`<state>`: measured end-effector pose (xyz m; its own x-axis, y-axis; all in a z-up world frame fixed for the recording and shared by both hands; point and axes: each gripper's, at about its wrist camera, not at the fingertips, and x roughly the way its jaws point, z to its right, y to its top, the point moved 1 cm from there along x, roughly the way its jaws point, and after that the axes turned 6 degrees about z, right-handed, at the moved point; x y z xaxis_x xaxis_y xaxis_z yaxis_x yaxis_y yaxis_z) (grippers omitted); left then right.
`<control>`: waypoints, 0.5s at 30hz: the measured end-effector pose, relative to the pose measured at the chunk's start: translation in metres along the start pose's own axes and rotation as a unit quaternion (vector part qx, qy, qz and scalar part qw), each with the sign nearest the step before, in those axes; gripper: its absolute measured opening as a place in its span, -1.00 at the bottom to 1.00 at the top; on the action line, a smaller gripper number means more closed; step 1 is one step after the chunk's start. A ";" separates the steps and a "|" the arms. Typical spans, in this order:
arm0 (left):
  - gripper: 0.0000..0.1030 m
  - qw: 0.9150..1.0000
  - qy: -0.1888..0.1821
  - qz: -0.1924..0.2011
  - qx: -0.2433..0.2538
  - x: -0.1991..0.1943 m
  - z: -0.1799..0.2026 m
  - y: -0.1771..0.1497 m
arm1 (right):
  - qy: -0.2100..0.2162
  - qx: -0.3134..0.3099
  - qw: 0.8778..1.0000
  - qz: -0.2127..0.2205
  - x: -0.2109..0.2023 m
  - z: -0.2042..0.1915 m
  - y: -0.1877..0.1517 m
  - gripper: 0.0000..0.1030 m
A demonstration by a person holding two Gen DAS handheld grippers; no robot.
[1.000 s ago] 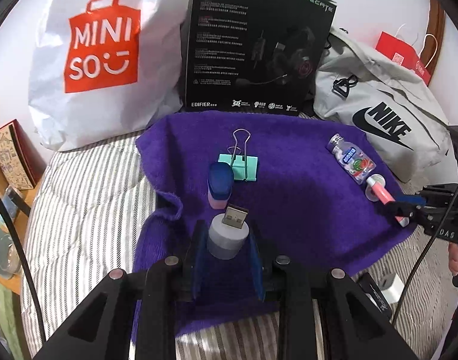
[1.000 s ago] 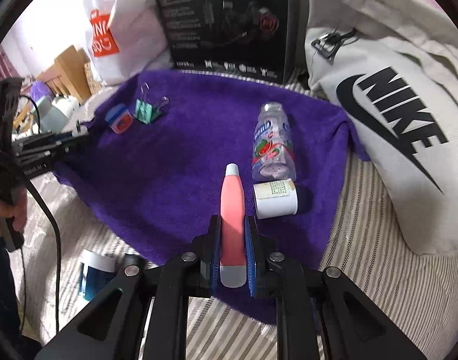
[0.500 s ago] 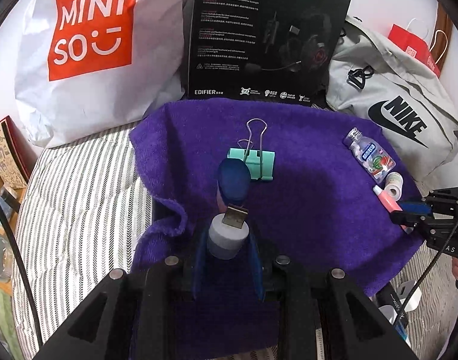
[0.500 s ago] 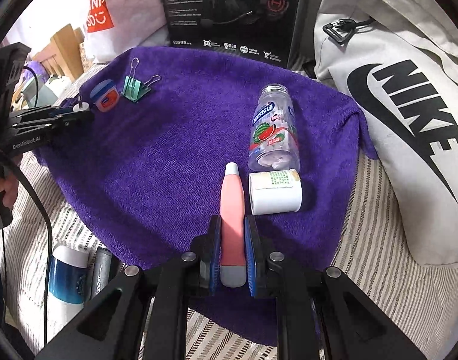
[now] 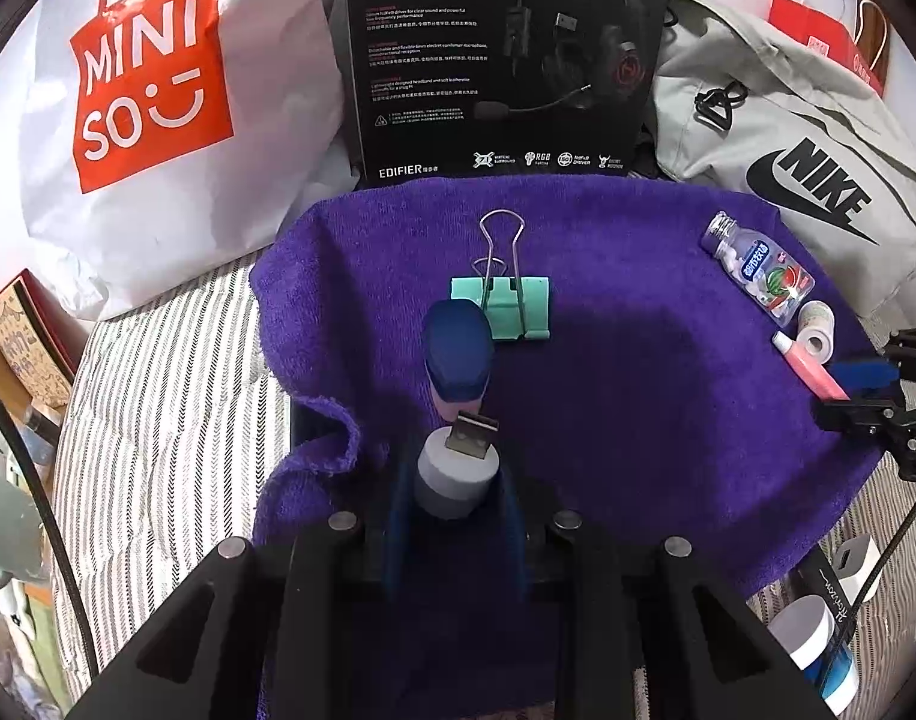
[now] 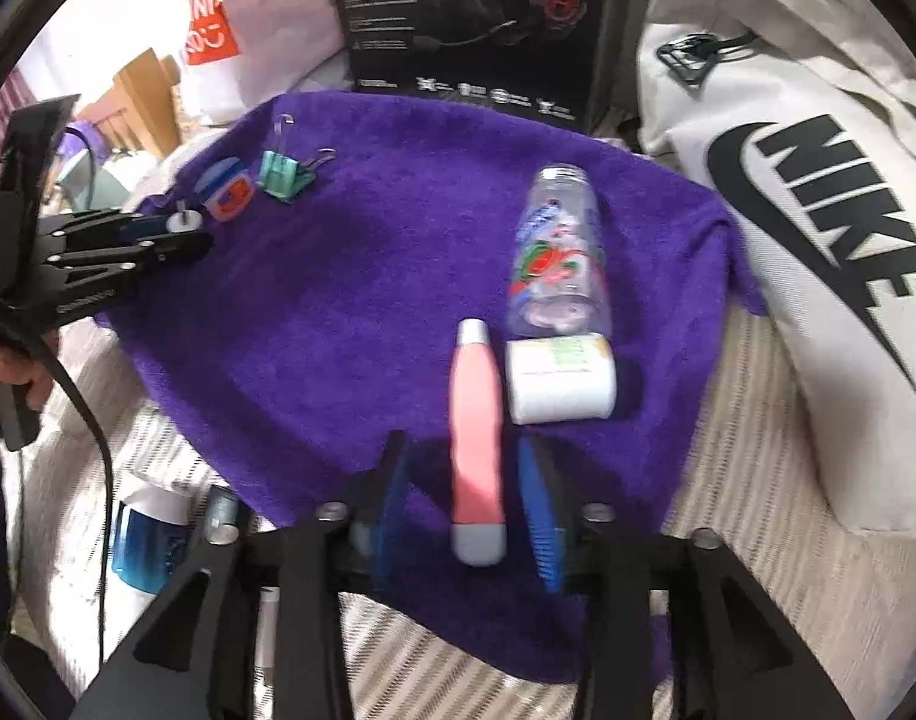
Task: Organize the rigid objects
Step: 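Open both tools to set the charger by the jar and tube by the tape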
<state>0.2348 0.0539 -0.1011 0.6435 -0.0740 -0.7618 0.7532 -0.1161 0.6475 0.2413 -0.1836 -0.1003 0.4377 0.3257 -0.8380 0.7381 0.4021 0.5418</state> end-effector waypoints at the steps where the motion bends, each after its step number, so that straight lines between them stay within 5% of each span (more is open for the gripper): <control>1: -0.48 1.000 0.002 -0.002 0.001 0.000 0.001 0.000 | -0.004 0.002 1.000 0.001 -0.002 0.002 0.000 -0.02; 9: -0.25 0.999 0.022 -0.022 0.003 -0.008 0.005 -0.001 | 0.000 0.036 0.999 0.025 -0.027 0.017 -0.006 -0.01; 13: 0.09 0.999 0.022 -0.028 0.004 -0.013 0.011 -0.003 | 0.004 0.060 0.997 0.040 -0.043 0.020 -0.014 0.01; 15: 0.11 0.999 0.029 -0.024 0.001 -0.021 0.012 -0.005 | 0.003 0.068 0.997 0.045 -0.049 0.020 -0.018 0.01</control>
<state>0.2159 0.0438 -0.0883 0.6138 -0.0107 -0.7894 0.7830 -0.1193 0.6104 0.2171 -0.2239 -0.0705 0.5025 0.3599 -0.7861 0.7589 0.2520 0.6005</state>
